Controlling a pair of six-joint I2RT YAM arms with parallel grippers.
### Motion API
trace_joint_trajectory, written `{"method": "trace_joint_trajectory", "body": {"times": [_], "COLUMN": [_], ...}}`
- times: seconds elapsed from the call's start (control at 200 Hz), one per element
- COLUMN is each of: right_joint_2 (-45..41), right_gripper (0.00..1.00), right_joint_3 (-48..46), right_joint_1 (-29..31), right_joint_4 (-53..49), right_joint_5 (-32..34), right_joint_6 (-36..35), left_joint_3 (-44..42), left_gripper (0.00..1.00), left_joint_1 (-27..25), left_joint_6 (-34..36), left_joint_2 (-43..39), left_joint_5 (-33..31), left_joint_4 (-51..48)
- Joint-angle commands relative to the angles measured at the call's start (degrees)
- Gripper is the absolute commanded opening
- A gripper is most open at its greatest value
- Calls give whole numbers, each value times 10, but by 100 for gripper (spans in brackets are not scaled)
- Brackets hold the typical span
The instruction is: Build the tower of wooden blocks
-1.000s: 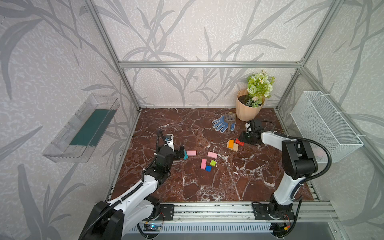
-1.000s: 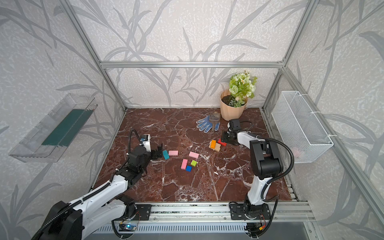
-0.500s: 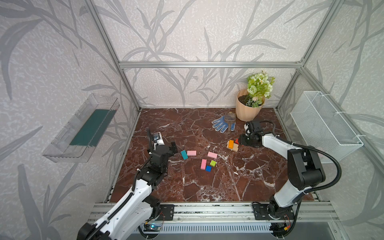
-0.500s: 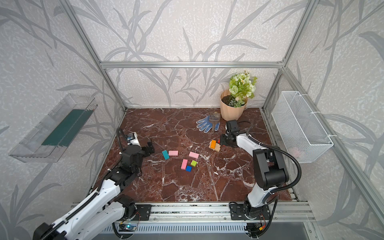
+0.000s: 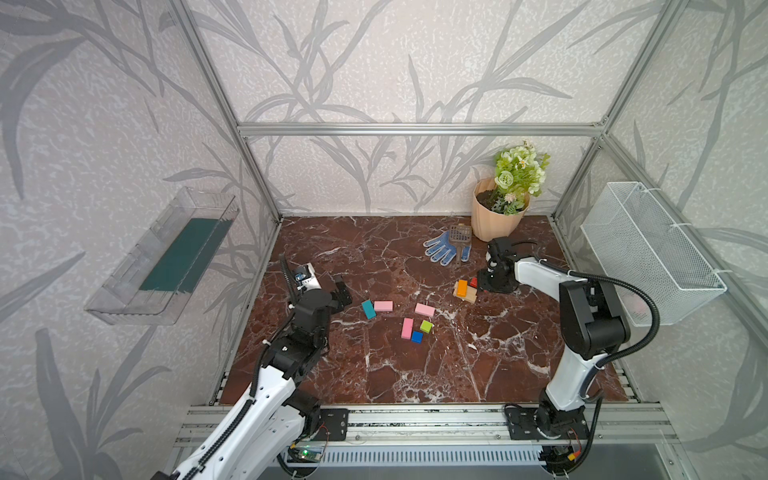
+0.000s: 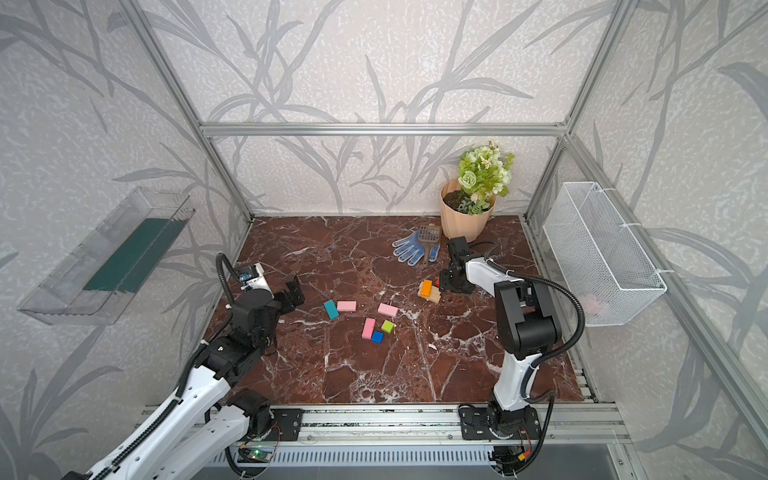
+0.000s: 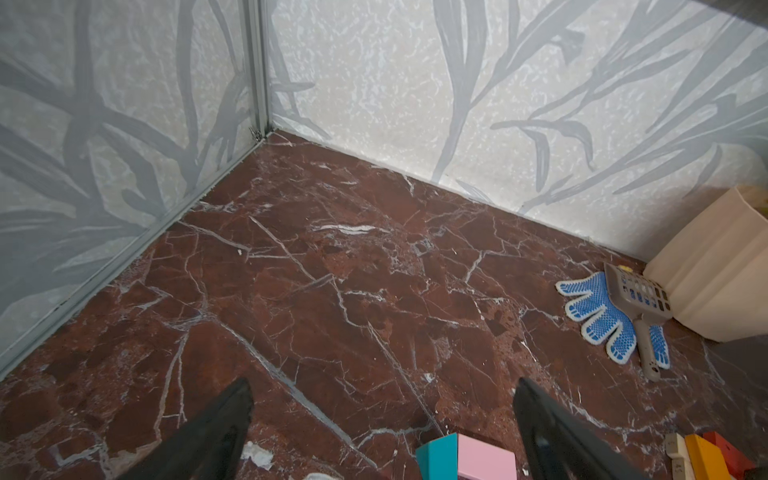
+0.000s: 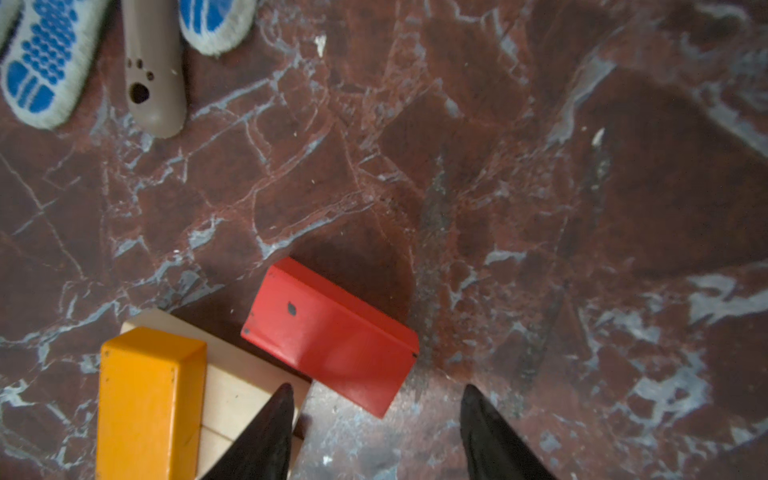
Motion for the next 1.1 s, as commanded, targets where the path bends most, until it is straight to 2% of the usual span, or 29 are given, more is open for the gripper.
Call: {"method": "trace_joint_trajectory", "body": {"times": [0.0,0.15,0.29,0.49,0.74,0.795,0.9,1.02,1.095], "right_joint_2": [14,31,47,70,85,87,88,91,89], "right_gripper": [63,63,63,63,64,60,52,40,35], "right_joint_3": [25,45,66,93,111,111,110,112,110], "right_joint_1": [4,4,3,1,-7,-7,-7,-7,-8], "right_joint_4": [-34,-44,-57,-74,-82,-84,-86,-93,-96], "right_joint_5": [10,16,22,21,11,7,-1,-11,-10], "right_joint_6": [-5,-3,-2,-2,1,1,3,5,7], "left_joint_3": [27,51,84,136,213,234,287,367,418], "left_gripper": [99,95,91,88,84,79,60,35,25], "left_joint_1": [0,-1,-6,-29,-76,-81,-88,-96,-101], "left_joint_6": [-20,-26,-29,-18,-7,-10,-8,6,17], "left_joint_2": [35,118,203,309,438,472,540,615,658], "left_joint_5": [88,224,295,344,366,374,398,399,389], "left_joint_4": [12,64,87,89,85,85,71,13,-28]}}
